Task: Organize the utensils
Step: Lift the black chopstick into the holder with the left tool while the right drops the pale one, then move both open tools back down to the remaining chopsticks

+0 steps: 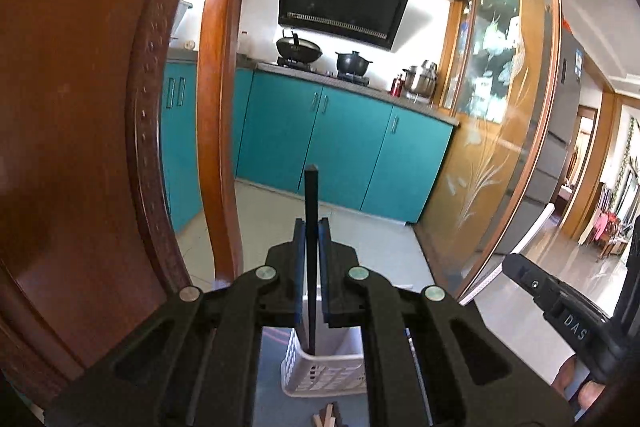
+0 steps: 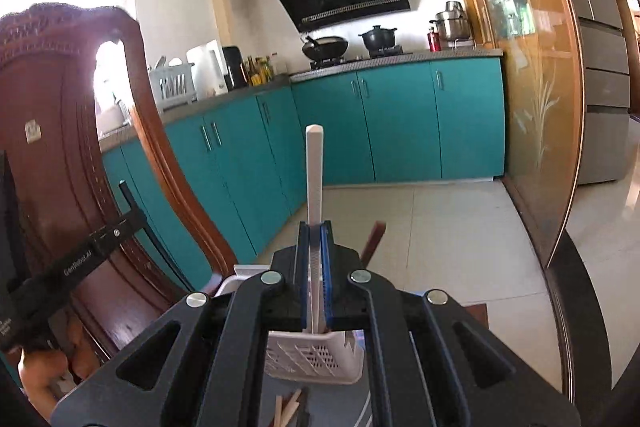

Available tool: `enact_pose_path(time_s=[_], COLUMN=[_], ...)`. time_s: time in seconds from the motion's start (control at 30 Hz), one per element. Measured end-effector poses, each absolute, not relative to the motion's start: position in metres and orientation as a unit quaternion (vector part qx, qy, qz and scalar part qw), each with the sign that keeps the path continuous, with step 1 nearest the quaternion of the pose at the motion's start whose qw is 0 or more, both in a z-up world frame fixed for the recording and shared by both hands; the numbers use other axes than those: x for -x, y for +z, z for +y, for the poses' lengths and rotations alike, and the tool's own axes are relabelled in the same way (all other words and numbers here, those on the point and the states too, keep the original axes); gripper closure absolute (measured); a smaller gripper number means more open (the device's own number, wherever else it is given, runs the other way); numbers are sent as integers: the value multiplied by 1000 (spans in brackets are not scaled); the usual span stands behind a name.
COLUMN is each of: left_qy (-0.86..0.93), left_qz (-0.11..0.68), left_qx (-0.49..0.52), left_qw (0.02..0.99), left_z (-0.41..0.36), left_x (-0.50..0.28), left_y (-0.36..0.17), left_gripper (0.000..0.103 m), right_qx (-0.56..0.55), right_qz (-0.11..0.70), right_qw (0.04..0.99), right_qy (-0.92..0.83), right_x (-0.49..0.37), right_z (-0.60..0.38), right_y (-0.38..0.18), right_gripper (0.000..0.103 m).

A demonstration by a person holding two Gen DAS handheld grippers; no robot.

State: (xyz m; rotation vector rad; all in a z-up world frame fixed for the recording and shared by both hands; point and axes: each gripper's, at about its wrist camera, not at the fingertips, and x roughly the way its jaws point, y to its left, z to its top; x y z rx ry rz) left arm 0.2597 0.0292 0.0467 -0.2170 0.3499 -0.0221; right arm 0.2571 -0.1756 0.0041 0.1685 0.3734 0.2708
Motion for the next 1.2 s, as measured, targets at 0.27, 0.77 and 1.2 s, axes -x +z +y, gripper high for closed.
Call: enact_pose_path(time_s=[0.27,0.77,1.2], left_qy=[-18,46,45], left_qz=[170,120,234], left_qx=[89,10,-41], left_qw=[981,992,970], left_z=[22,32,13], left_x=[-247,-178,-198], left_y=[40,7,-45], left_gripper=[90,62,56], right_qx=[-59,4,-15], right_qz=[179,336,504], right_qw=[974,920,836], right_qy=[126,202,216], right_x=[-244,-202,-235], right_z=[-167,-120,-81], right_y=[-4,-100,-187], right_gripper=[92,70,96])
